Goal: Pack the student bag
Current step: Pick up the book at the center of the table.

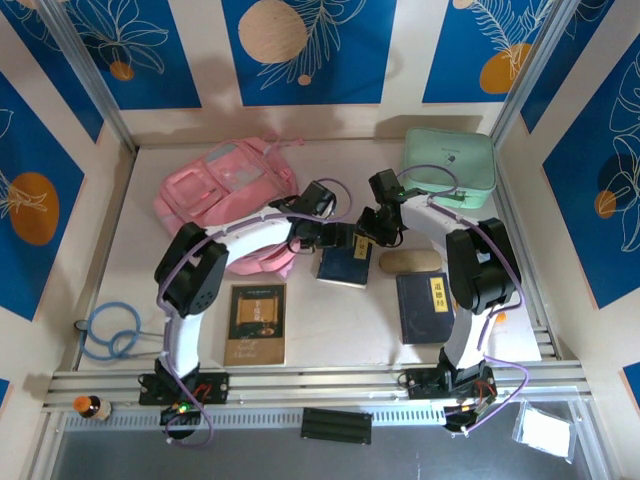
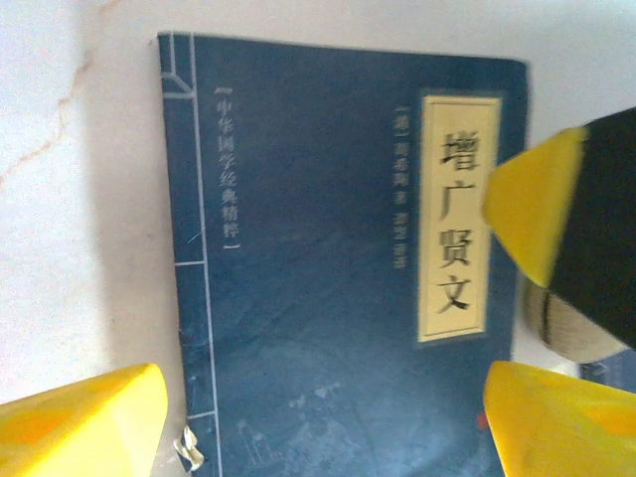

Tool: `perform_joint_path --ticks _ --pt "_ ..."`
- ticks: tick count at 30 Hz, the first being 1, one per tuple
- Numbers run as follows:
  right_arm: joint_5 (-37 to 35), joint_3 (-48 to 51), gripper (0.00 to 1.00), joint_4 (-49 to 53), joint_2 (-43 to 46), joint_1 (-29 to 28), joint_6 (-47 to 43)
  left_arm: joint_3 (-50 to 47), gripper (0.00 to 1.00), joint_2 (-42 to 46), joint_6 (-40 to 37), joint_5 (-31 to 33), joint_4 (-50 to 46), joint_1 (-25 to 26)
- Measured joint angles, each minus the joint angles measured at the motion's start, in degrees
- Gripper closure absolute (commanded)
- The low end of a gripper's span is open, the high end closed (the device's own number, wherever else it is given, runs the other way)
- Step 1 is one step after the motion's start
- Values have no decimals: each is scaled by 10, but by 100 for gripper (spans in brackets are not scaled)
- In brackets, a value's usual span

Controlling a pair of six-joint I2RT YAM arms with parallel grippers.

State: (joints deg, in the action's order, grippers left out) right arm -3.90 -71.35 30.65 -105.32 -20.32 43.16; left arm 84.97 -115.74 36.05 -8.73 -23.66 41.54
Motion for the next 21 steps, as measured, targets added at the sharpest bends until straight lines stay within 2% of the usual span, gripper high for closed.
perform_joint_path --ticks 14,18,21 --pt "14 26 62 -14 -15 6 -8 22 39 -48 4 12 -36 0" --pt "24 26 62 -16 -18 9 -8 24 39 -49 3 -1 -36 0" --pt "38 26 62 -19 -21 14 -7 24 34 -50 5 -17 -34 -1"
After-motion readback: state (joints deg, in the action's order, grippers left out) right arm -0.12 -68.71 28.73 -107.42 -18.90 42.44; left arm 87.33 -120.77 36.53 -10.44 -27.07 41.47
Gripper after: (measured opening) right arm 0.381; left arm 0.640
